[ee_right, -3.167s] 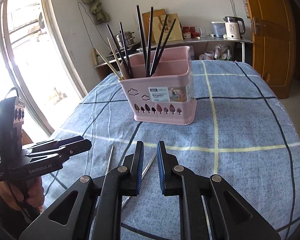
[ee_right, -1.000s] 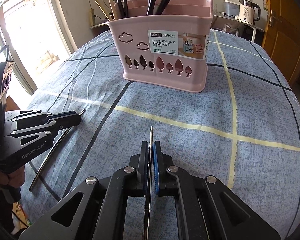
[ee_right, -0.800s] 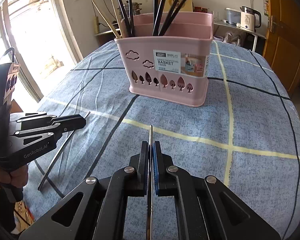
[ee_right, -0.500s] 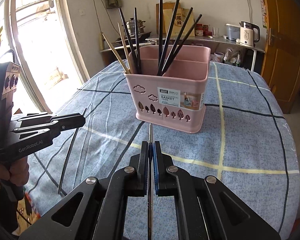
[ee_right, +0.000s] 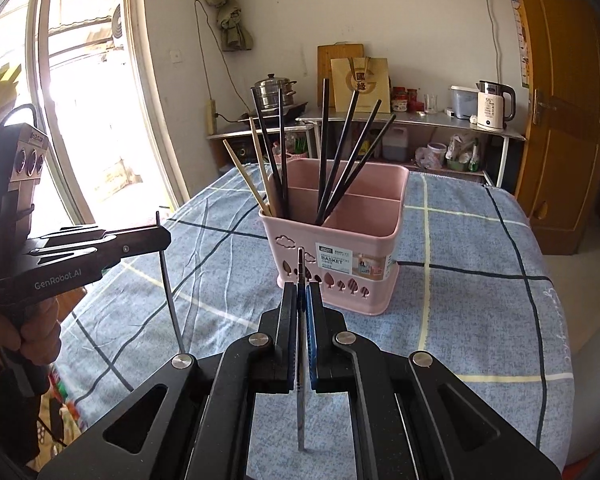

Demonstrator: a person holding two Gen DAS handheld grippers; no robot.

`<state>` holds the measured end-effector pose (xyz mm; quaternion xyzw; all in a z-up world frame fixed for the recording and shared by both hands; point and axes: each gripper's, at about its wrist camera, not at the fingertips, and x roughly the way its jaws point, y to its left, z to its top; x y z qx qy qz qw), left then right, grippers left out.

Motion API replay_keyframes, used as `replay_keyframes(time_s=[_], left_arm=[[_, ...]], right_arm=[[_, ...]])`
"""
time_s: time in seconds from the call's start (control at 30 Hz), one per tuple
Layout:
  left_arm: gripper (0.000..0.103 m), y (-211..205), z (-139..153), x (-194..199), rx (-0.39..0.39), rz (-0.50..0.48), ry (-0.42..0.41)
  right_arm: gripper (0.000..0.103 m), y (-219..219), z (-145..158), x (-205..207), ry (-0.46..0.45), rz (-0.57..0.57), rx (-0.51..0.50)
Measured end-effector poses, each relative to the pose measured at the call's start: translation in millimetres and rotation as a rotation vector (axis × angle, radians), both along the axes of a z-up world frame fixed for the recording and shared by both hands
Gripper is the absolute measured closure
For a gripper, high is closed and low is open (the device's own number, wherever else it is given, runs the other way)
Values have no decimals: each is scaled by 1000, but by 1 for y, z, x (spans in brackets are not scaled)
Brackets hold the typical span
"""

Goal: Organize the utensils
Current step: 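Lift both metal chopsticks upright and carry them over the pink basket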

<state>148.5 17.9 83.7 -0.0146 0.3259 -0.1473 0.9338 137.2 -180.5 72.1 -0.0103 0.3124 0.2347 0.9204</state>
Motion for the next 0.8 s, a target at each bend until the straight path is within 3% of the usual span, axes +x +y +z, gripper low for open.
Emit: replay_keyframes(time_s=[0.8], left_arm=[[99,-6,13,-11,-15,-23,-22]], right_arm=[[99,-7,18,-12,-54,4,22]])
